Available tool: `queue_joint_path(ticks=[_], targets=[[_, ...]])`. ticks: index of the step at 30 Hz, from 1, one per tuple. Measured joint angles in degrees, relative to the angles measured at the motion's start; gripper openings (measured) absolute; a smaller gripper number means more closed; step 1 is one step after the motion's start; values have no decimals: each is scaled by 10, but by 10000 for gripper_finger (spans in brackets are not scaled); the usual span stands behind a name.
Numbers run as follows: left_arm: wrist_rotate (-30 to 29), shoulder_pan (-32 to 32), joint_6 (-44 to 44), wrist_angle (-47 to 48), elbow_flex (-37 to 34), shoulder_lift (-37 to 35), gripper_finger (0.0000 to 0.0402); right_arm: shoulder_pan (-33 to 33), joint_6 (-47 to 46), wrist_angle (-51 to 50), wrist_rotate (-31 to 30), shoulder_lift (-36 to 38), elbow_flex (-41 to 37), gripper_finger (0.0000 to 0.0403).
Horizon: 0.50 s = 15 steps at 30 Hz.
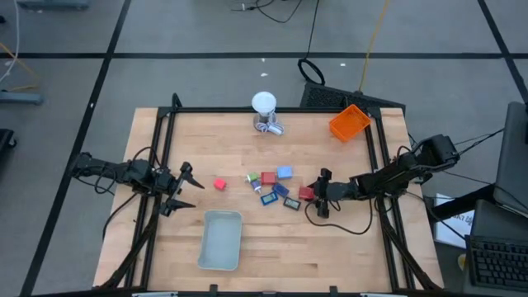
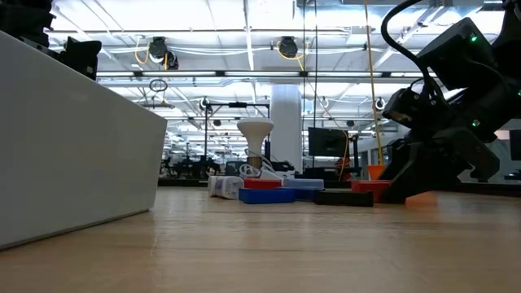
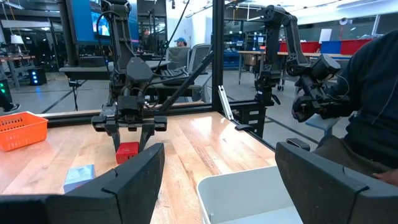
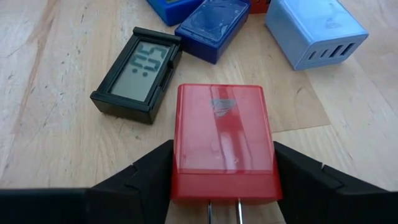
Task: Pick & Place Office items
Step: Put the bottom red charger adapter into the gray bin
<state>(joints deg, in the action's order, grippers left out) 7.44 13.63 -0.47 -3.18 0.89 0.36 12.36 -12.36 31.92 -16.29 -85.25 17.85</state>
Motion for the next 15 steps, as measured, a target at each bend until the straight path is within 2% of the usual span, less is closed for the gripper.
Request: queue_joint_path(ticks=[15], targets=[[0, 0, 0, 0, 0, 0, 306, 0, 0, 0, -1, 0, 0, 220]])
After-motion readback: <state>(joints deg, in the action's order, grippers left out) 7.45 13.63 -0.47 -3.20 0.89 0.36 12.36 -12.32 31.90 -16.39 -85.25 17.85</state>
